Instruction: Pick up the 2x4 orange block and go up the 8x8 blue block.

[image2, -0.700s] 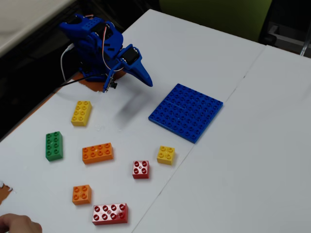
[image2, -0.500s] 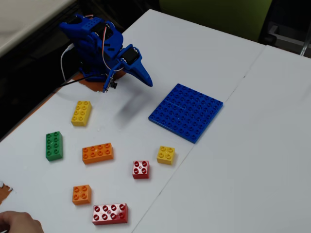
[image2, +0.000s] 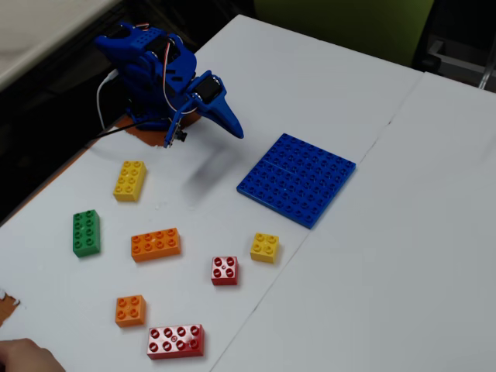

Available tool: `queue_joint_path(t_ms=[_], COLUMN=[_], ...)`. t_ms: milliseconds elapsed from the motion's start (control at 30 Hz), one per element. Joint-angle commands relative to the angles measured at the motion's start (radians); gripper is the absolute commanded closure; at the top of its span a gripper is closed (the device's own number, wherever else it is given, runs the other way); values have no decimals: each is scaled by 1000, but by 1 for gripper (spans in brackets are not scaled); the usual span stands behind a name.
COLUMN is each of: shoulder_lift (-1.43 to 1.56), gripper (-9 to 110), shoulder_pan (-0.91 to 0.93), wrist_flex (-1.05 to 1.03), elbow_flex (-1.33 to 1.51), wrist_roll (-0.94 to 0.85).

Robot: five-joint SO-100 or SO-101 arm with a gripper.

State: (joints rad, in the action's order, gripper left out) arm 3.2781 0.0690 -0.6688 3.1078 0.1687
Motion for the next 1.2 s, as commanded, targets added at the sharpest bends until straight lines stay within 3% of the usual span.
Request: queue_joint_path(t_ms=[0,133,333,700,1167], shoulder_lift=[43,43,43,34,-382], gripper=[98,101,96,101,101], shoulder_pan=[-2,0,9,40,97], wrist_flex=[-2,-2,-3,-61,-233], elbow_flex=[40,40,40,11,-505], wrist_roll=[6,6,20,15,-41])
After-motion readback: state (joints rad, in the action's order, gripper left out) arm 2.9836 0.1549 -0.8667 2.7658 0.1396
